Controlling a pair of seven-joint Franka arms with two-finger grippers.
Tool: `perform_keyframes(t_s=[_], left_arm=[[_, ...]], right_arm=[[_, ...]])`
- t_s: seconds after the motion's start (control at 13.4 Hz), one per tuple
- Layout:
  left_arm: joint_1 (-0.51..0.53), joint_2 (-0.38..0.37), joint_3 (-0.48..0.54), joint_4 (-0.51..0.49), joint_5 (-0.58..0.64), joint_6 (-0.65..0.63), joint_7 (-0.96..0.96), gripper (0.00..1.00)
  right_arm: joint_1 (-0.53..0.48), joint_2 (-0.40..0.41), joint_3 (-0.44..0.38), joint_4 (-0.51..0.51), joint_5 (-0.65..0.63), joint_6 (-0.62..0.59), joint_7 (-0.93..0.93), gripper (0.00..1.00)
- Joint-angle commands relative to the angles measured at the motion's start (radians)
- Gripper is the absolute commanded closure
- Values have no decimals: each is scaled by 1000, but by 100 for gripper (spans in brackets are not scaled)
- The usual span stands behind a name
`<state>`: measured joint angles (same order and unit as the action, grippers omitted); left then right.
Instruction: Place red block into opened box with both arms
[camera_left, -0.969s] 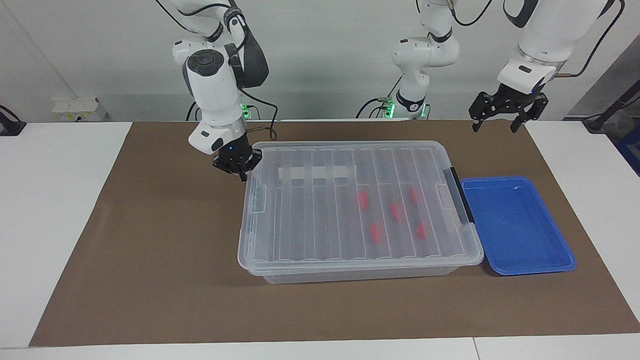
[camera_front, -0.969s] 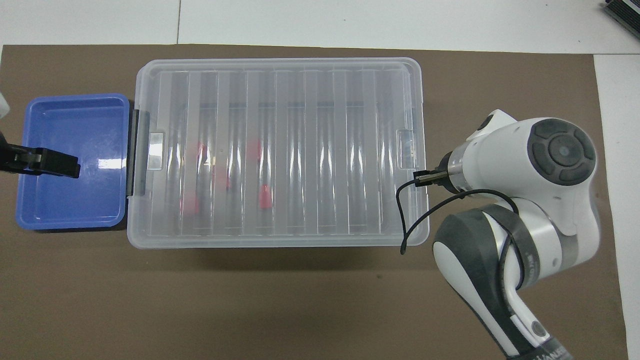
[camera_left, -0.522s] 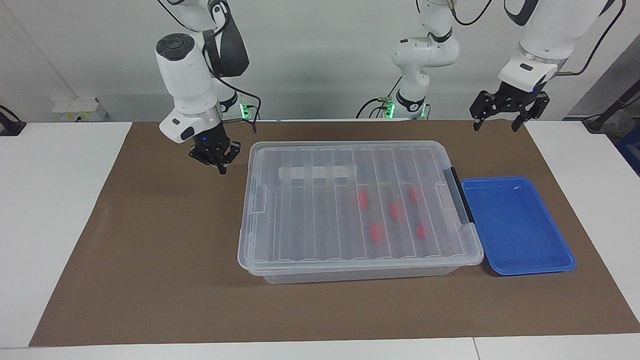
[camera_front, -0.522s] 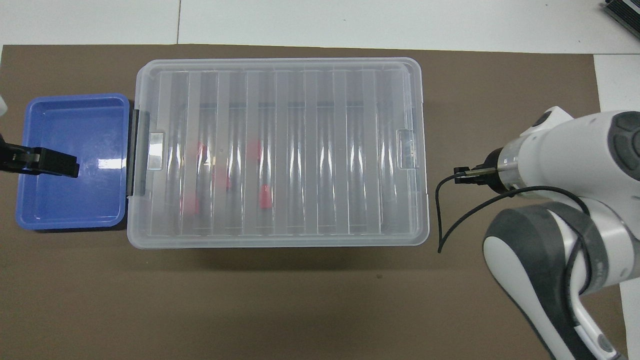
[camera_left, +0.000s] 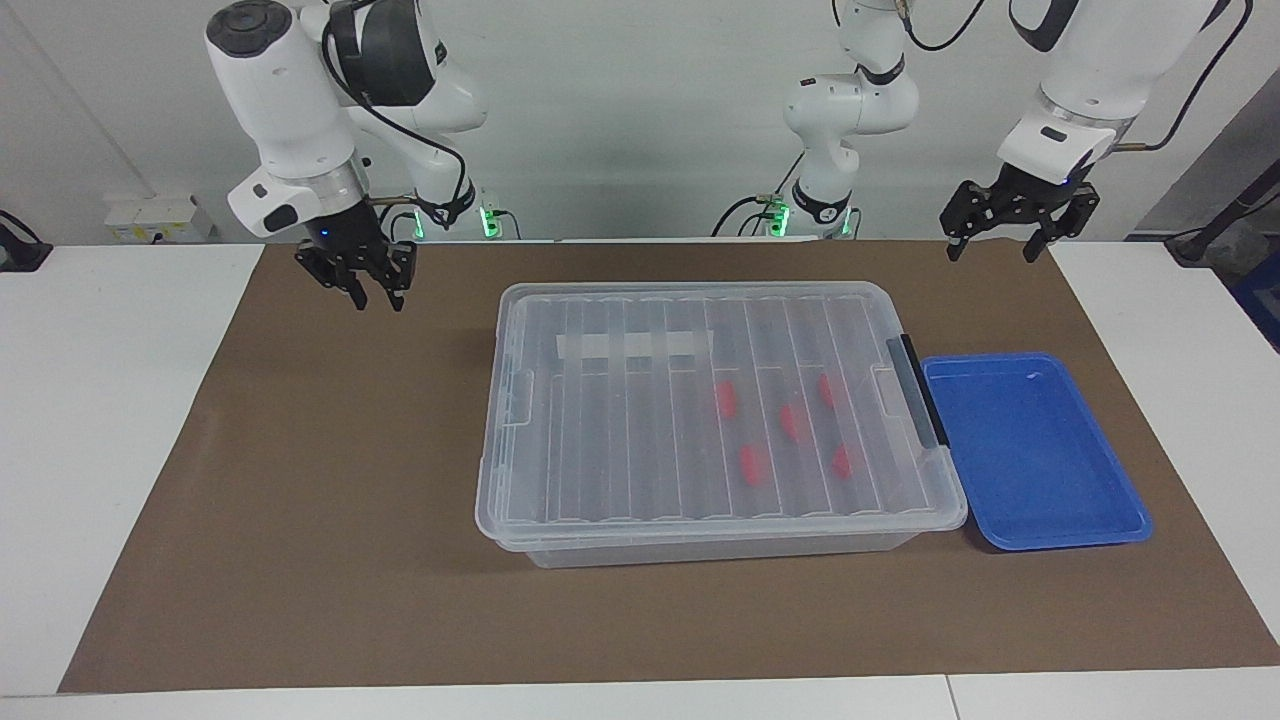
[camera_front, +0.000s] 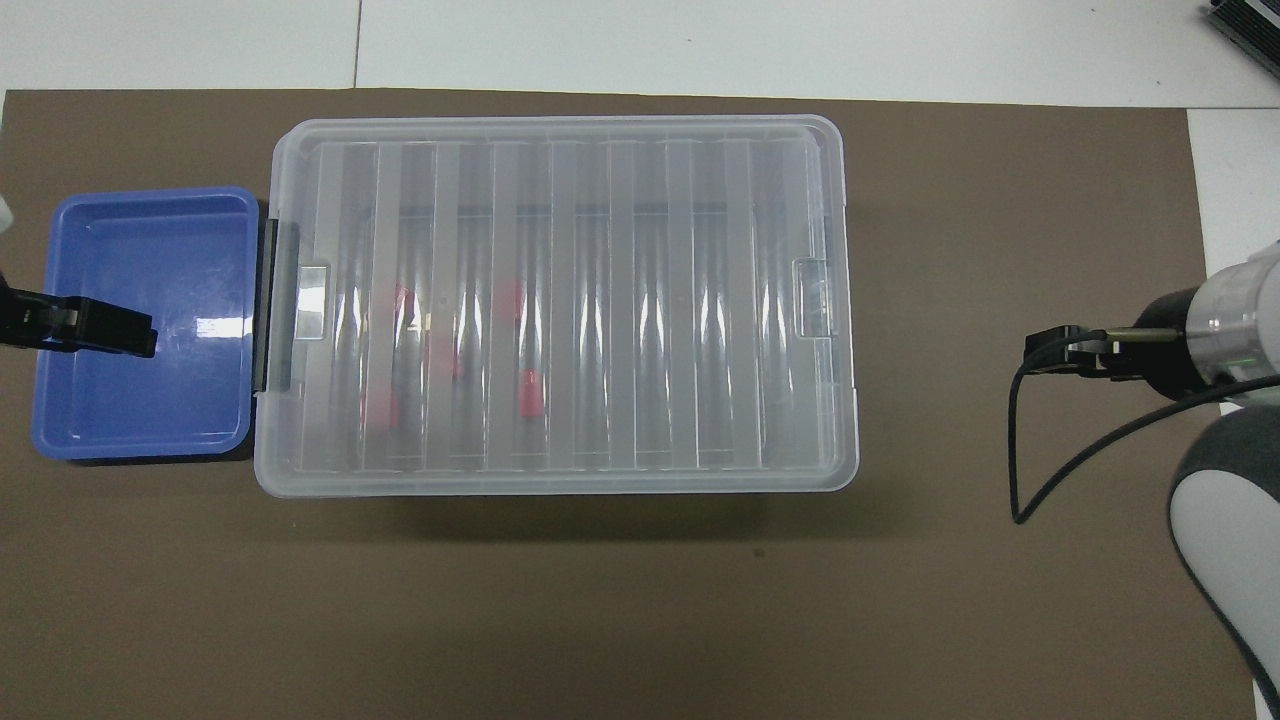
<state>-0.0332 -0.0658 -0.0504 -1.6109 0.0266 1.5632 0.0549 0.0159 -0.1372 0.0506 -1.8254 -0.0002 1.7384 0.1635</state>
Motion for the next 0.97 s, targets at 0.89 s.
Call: perform_keyframes(t_s=[0.89], left_arm=[[4,-9,1,2,-7,-20,-1,0]], right_arm=[[-39,105,11,227,-52,-148,-1,0]])
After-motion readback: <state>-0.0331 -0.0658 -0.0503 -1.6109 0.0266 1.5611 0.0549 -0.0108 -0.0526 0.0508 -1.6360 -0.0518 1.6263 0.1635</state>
